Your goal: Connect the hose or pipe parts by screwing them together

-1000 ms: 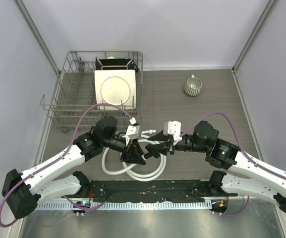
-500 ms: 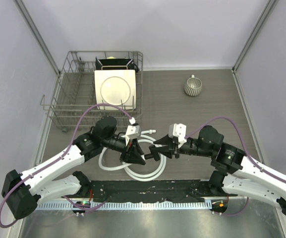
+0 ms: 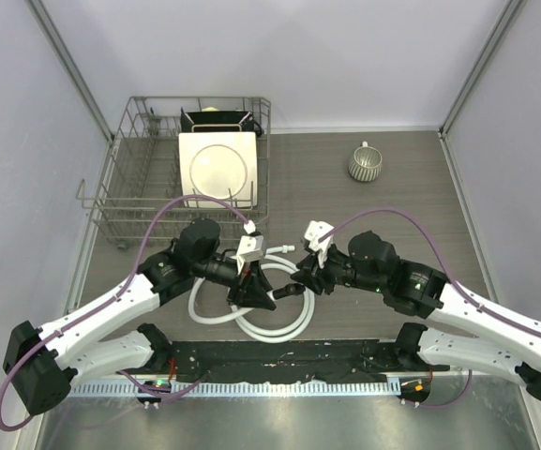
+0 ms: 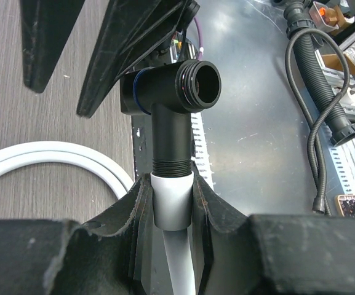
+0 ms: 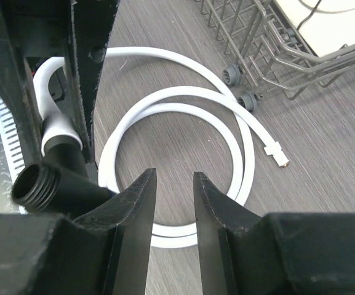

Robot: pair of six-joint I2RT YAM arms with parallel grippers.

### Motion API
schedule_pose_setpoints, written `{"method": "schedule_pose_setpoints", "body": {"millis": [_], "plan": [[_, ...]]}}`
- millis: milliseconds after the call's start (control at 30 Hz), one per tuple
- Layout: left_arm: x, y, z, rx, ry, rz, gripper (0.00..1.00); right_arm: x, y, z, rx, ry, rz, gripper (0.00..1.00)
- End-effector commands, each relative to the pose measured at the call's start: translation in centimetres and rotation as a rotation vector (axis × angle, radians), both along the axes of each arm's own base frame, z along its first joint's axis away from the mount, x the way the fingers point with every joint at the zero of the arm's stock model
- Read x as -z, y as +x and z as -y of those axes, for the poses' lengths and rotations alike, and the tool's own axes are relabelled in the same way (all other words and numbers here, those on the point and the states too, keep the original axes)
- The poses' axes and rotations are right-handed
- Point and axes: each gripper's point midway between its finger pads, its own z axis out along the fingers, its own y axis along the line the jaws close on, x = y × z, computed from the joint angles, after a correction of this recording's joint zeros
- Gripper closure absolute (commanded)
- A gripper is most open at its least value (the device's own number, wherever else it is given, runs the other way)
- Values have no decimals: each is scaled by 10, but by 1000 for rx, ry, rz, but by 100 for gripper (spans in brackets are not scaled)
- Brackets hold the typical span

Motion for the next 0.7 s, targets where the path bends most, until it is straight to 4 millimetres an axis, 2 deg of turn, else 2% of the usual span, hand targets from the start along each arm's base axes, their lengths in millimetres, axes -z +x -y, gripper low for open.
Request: {"method": "schedule_pose_setpoints", "body": {"millis": [0, 67, 100, 133, 167, 200, 233, 267, 367, 400, 433, 500, 567, 600, 667], "plan": [[-28, 4, 4, 23, -102, 89, 100, -27, 1, 11, 35, 56, 53, 63], [-28, 2, 4, 31, -102, 83, 100, -33, 0, 16, 11, 38, 113, 60], [-29, 2, 3, 32, -104, 82, 100, -41, -7, 21, -25, 45, 150, 58], [-30, 2, 4, 36, -108, 84, 100, -44, -11, 23, -89, 24, 222, 52], [-29, 2, 4, 35, -106, 77, 100, -47, -18, 26, -145, 21, 276, 48], [-30, 1, 4, 40, -110, 77, 100, -48, -39, 28, -260, 46, 319, 45], [-32, 0, 4, 43, -120, 80, 100, -48, -43, 31, -332, 30, 429, 40], [-32, 0, 4, 48, -122, 74, 100, -47, -49, 33, -370, 36, 468, 39], [-36, -3, 4, 59, -140, 66, 100, -48, -38, 38, -318, 33, 562, 39], [-37, -4, 3, 63, -143, 59, 100, -42, -33, 39, -308, 3, 578, 41], [-38, -4, 3, 67, -149, 60, 100, -39, -21, 41, -255, -28, 591, 50], [-37, -6, 3, 78, -147, 44, 100, -39, -11, 38, -219, -32, 624, 57], [-39, -8, 3, 91, -150, 38, 100, -34, -5, 34, -197, -31, 629, 68], [-39, -9, 4, 96, -149, 34, 100, -43, -1, 31, -178, 0, 652, 70], [-39, -10, 3, 104, -148, 24, 100, -38, 2, 26, -186, -7, 664, 75]]}}
